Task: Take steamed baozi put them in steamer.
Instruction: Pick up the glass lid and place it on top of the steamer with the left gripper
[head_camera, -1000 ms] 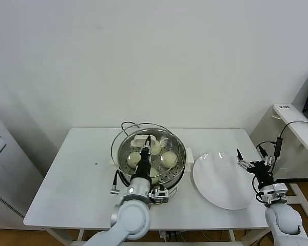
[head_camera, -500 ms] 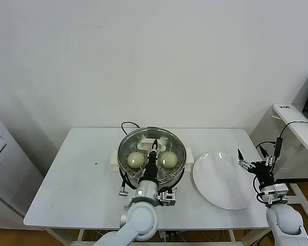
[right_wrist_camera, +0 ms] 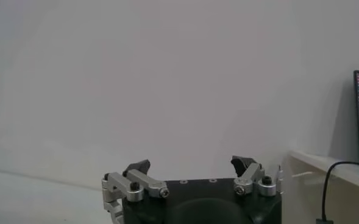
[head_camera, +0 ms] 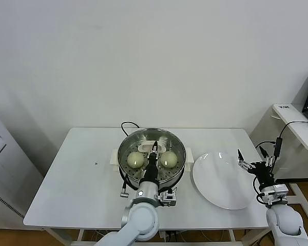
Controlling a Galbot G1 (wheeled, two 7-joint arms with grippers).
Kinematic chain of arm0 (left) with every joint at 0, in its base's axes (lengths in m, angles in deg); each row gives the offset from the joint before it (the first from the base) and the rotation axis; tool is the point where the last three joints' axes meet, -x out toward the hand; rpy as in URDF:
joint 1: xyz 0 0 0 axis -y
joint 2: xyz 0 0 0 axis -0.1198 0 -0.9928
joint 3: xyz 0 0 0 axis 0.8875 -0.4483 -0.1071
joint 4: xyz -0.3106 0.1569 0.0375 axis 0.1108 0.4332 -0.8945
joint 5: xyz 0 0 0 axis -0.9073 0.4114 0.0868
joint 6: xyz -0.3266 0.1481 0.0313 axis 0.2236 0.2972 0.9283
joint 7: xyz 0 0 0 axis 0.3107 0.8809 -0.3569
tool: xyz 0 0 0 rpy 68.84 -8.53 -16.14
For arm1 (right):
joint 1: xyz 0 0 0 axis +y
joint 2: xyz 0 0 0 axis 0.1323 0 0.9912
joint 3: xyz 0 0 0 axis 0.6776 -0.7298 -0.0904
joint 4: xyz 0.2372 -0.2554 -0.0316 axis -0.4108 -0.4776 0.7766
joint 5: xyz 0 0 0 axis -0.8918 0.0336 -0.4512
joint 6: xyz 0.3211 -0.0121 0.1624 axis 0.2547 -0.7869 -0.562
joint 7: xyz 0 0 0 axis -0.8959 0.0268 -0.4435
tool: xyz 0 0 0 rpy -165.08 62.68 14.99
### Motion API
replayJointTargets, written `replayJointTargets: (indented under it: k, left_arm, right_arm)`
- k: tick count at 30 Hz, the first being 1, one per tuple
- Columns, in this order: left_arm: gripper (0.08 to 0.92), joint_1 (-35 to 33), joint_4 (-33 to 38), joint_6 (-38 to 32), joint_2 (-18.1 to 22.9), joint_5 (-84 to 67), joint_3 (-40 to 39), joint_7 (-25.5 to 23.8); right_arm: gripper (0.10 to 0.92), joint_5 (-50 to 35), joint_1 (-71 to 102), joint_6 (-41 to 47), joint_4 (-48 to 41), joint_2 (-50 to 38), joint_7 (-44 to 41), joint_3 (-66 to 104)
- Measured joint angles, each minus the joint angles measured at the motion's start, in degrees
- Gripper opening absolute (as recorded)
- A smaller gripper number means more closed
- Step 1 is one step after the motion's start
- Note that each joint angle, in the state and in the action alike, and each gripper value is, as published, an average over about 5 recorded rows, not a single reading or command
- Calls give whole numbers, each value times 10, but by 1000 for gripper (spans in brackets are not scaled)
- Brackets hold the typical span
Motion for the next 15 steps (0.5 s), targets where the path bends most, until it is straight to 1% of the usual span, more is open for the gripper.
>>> replayJointTargets:
  k: [4, 8, 12, 15]
  left_arm:
    - [267, -6, 13, 0, -6, -25, 6, 4]
    - [380, -18, 46, 0, -20, -66, 17, 0]
    - [492, -34, 100, 1, -46, -143, 42, -16]
    - [579, -41, 138, 0, -71, -233, 75, -30]
  right_arm:
    - [823, 0, -2, 0, -1, 2, -1, 0]
    - [823, -1, -5, -1, -3, 5, -4, 0]
    - [823, -6, -6, 0, -3, 5, -10, 2]
    - [823, -18, -3, 9, 0, 3, -14, 2]
